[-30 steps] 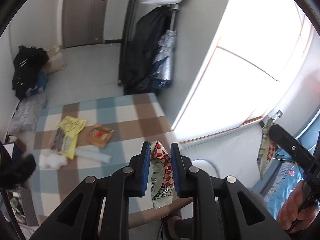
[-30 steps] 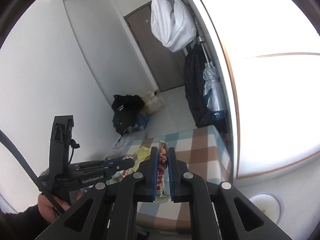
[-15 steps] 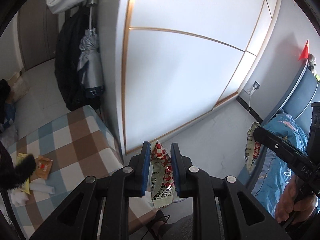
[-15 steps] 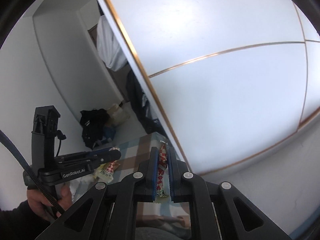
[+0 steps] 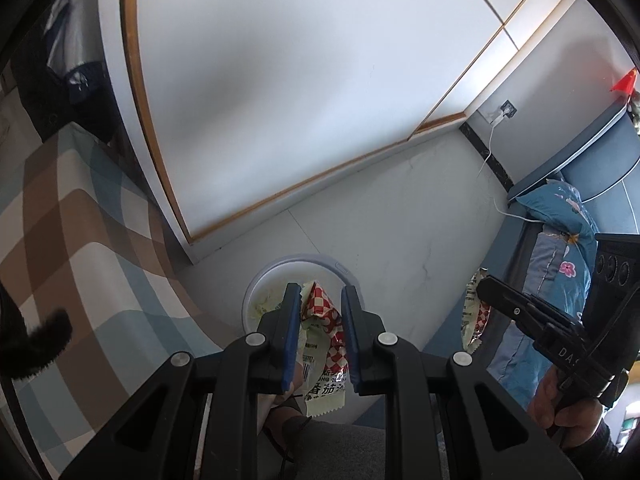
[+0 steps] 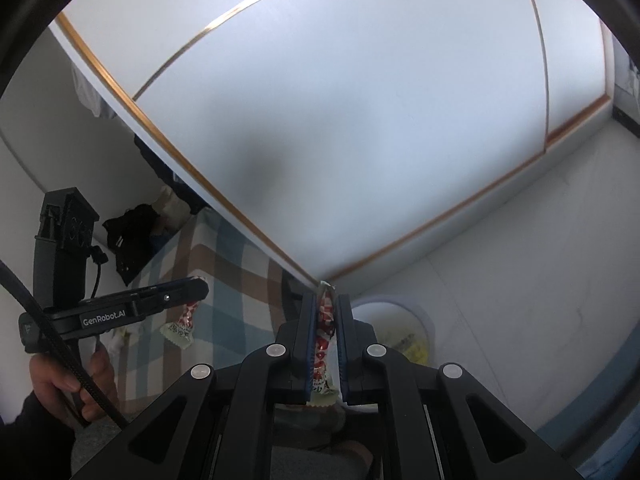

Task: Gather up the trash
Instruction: 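Carry both red-white snack wrappers toward the white bin, then open both grippers to drop the wrappers into the white bin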

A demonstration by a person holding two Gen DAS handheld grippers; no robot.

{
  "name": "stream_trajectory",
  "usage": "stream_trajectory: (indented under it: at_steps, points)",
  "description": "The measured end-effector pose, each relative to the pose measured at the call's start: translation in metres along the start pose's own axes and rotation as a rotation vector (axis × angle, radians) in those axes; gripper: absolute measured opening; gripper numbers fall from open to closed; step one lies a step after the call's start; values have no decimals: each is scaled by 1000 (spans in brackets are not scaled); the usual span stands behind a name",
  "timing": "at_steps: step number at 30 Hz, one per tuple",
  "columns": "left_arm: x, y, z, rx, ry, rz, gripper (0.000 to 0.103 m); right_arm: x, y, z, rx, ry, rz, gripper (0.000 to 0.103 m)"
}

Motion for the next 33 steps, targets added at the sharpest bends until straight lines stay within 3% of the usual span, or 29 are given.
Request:
stream_trajectory:
  at_steps: [5, 11, 17, 21, 24, 33]
  points:
    - [49, -1, 2, -20, -10, 139, 16, 46, 13, -30, 58, 0, 81, 9]
    - [89, -3, -4, -17, 7, 251, 16, 86, 26, -47, 107, -19, 144, 9]
    - [122, -5, -6, -17, -24, 341, 16, 114, 37, -52, 115, 4, 196, 9]
    - [137, -2, -3, -37, -21, 405, 16, 128, 45, -50, 83, 18, 232, 9]
    - [144, 1, 4, -66, -62, 454, 16, 136, 48, -53, 96, 22, 246, 9]
    - [142, 4, 6, -81, -61, 496, 18, 162, 51, -55, 131, 11, 290, 9]
Point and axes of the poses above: each gripper's, at about its wrist camera, not at the fingertips, and x roughly the way its jaws point, z to its left, y to its underside, the point moved 10 cm from there along x, roughly the way its jaws point, and after that the axes turned 12 degrees about z, right-handed, at the moved point
